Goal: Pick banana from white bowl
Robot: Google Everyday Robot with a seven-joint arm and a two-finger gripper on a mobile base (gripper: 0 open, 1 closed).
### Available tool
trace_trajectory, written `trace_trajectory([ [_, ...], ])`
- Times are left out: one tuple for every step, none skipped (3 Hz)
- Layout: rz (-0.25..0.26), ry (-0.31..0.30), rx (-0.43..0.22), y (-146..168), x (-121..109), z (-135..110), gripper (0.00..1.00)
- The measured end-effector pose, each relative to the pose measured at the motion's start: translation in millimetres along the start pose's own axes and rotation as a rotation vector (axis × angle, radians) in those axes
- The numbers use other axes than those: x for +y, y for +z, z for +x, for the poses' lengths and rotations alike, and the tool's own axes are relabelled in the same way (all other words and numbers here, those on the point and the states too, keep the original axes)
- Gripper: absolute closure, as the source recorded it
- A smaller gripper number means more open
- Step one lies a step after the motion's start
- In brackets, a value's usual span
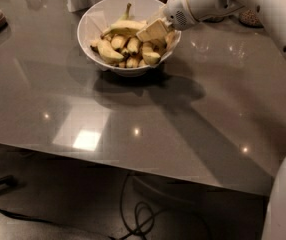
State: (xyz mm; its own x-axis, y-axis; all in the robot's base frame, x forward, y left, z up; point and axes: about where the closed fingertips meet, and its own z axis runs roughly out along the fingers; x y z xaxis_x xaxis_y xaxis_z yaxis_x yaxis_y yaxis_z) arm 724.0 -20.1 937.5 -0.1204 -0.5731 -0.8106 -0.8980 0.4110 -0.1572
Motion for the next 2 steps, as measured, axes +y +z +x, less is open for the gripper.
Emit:
trace_trajectory([
  [-0.007, 0.005, 0.016, 4.3, -1.5, 5.1, 0.5],
  [-0.008, 0.003, 0.023, 5.3, -1.0, 5.6, 0.69],
])
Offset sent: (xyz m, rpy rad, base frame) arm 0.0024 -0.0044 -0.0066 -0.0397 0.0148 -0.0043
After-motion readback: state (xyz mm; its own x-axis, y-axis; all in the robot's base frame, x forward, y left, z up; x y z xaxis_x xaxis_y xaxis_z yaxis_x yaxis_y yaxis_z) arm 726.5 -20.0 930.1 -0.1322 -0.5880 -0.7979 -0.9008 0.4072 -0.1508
